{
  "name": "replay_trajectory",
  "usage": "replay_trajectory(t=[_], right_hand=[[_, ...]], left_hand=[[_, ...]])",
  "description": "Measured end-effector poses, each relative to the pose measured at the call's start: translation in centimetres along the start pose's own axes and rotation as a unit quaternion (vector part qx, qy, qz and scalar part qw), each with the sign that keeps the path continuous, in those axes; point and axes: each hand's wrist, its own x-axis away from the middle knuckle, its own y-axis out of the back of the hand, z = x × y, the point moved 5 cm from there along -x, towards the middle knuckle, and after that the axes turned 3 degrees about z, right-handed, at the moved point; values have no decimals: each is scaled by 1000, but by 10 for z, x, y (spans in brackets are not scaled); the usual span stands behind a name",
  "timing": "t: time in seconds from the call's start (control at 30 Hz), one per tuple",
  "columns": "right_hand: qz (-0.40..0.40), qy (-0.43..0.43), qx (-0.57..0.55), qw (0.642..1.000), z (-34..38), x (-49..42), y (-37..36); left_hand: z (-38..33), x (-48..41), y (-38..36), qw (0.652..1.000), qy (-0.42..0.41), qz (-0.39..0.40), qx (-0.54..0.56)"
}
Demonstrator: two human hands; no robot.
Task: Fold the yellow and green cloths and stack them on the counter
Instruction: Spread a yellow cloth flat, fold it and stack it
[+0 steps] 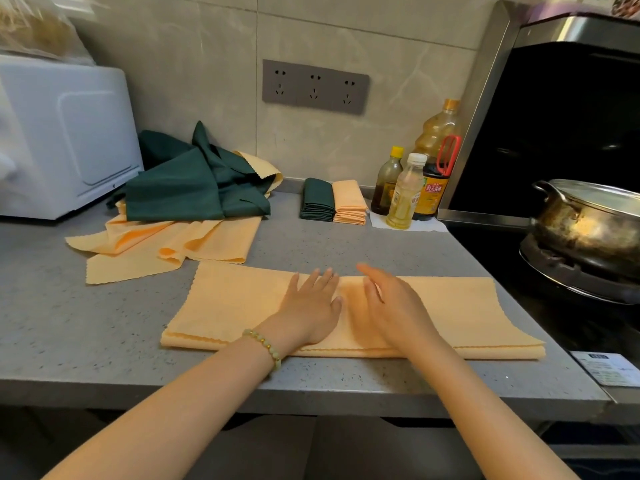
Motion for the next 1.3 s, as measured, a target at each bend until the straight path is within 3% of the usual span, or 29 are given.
replay_trajectory(t=[0.17, 0.4, 0.73, 0.93, 1.07, 1.13, 1.3], right_hand=[[134, -29, 52, 989, -8, -23, -45], [161, -31, 128, 978, -18, -19, -56], [167, -20, 135, 976, -19, -17, -56], [171, -24, 140, 975, -16, -16, -57], [167, -33, 153, 974, -17, -18, -57], [163, -33, 150, 975, -17, -18, -57], [164, -30, 142, 976, -16, -18, -58]], left_hand=[[1, -1, -1, 1000, 4, -11, 10], [13, 5, 2, 1000, 21, -17, 0], [105, 51, 13, 995, 99, -15, -6], [109, 59, 21, 984, 172, -10, -35], [38, 41, 39, 995, 66, -79, -10], [8, 28, 40, 997, 19, -70, 23], [-5, 8, 19, 999, 22, -35, 35]])
